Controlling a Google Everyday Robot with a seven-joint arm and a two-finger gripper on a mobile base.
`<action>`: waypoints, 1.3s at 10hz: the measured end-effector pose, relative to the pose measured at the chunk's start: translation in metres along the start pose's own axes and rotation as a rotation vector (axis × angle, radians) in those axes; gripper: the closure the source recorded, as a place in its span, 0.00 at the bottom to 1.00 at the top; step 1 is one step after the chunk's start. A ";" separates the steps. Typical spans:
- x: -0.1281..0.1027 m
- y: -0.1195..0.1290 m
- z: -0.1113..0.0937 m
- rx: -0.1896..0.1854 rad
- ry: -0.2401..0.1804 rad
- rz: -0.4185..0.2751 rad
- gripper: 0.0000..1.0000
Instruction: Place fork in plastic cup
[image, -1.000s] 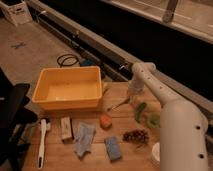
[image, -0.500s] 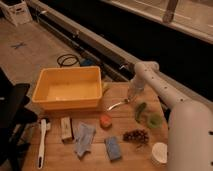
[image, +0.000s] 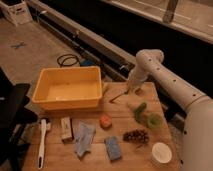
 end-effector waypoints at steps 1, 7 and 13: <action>-0.002 0.000 -0.004 0.005 0.006 -0.002 1.00; 0.000 0.007 -0.046 0.021 0.073 0.005 1.00; 0.028 0.034 -0.089 -0.076 0.022 0.108 1.00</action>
